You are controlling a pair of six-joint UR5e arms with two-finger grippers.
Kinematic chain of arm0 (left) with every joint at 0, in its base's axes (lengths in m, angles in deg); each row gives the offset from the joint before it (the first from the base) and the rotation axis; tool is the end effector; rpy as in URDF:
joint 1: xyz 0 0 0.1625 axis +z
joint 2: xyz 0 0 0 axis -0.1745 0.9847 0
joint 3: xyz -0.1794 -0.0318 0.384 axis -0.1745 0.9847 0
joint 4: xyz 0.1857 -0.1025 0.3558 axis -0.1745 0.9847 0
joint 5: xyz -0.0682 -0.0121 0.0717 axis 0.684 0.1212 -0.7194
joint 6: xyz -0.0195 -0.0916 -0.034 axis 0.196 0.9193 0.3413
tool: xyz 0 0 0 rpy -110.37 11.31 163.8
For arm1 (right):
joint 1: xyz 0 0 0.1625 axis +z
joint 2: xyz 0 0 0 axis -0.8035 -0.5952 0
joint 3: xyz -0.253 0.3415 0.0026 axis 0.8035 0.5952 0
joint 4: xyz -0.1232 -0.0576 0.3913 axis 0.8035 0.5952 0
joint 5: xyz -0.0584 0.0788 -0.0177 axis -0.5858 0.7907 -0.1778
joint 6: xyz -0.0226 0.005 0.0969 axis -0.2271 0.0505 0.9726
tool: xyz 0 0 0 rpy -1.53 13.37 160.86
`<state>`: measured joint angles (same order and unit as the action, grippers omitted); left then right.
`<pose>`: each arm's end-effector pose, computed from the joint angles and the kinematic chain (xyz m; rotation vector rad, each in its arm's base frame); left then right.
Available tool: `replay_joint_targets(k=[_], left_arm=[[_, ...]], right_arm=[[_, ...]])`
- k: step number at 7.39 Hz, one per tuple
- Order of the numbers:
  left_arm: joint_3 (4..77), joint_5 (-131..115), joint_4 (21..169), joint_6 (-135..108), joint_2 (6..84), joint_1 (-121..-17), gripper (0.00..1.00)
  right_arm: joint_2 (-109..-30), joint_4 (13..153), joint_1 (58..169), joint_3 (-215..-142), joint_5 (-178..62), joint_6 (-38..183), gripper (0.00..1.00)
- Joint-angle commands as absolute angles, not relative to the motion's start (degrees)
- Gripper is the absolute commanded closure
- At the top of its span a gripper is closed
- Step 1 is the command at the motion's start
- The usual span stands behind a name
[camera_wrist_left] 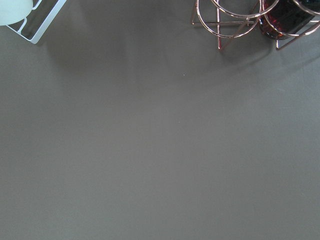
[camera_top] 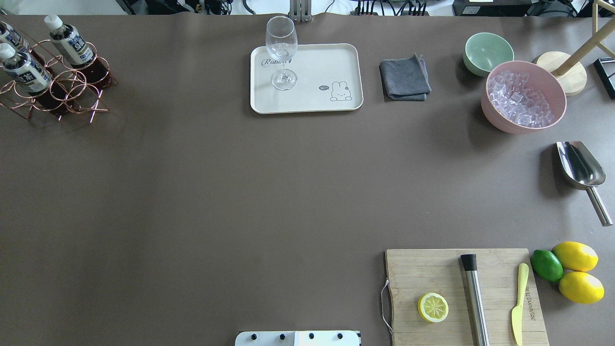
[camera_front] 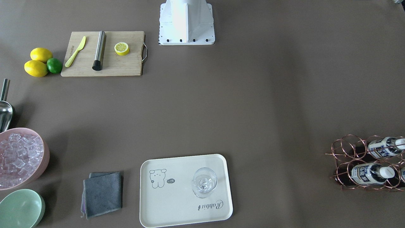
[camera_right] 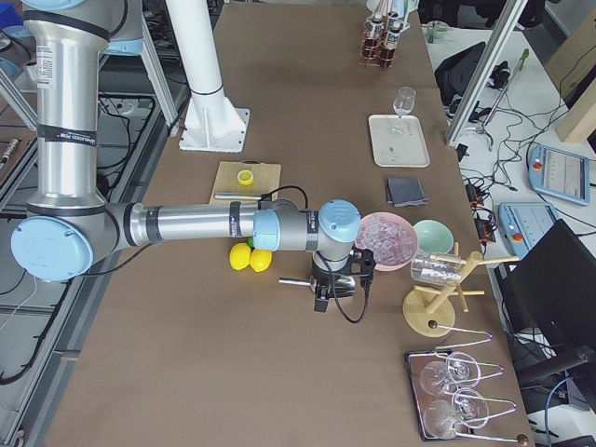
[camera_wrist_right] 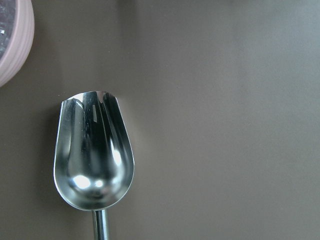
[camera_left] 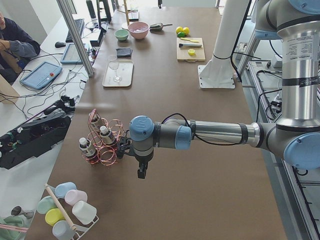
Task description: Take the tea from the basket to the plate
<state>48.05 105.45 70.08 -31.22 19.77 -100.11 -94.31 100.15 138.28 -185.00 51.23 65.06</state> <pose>-0.0636 -0.4544 0.6308 0.0868 0.7810 0.0786 0.0245 -0.4611 0.6265 -0.0771 -0.7372 0.0548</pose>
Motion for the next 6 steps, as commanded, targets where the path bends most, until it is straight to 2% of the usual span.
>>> replay_joint_targets(k=[1,6], left_arm=[[49.40,105.57,69.93,-31.62,20.11,-100.05,0.02],[48.88,105.40,68.79,-43.53,27.30,-100.23,0.02]], right_arm=[[-93.96,100.15,138.28,-184.92,51.13,65.06,0.00],[-93.43,100.15,138.28,-184.83,50.43,65.06,0.00]])
